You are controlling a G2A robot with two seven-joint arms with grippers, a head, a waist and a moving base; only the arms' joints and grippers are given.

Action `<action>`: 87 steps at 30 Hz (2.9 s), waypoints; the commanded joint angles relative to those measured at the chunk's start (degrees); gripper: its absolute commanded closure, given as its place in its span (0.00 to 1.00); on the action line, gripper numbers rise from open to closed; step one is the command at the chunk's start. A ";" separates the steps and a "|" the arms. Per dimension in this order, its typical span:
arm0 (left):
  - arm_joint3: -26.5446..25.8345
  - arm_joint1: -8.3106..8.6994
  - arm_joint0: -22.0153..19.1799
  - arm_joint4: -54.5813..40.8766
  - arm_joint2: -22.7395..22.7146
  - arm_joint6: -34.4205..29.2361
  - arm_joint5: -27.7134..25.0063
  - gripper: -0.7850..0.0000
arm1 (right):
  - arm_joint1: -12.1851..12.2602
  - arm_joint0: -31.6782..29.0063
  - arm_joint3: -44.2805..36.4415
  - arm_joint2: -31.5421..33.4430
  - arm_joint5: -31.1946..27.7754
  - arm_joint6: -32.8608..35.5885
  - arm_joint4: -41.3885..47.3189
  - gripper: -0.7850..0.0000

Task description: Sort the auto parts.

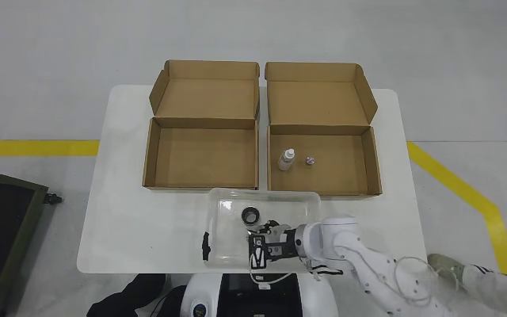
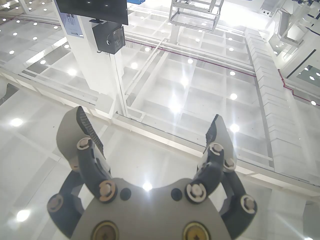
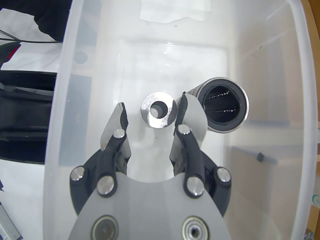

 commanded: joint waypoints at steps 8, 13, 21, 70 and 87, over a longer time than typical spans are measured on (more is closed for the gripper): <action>0.00 0.00 0.00 0.00 0.00 0.00 0.00 0.00 | -0.68 1.64 2.40 -1.63 0.71 -1.23 -0.63 0.56; 0.00 0.00 0.00 0.00 0.00 0.00 0.00 0.00 | -0.84 2.09 2.97 -1.92 0.21 -1.42 -0.24 0.65; 0.00 0.00 0.00 0.00 0.00 0.00 0.00 0.00 | -0.73 2.09 2.02 -1.35 -0.71 -1.42 0.51 1.00; 0.00 0.00 0.00 0.00 0.00 0.00 0.00 0.00 | 0.51 3.46 -17.46 20.23 8.45 -19.34 22.16 1.00; 0.00 0.00 0.00 0.00 0.00 0.00 0.00 0.00 | 0.45 2.45 -20.25 25.14 9.95 -24.17 22.80 1.00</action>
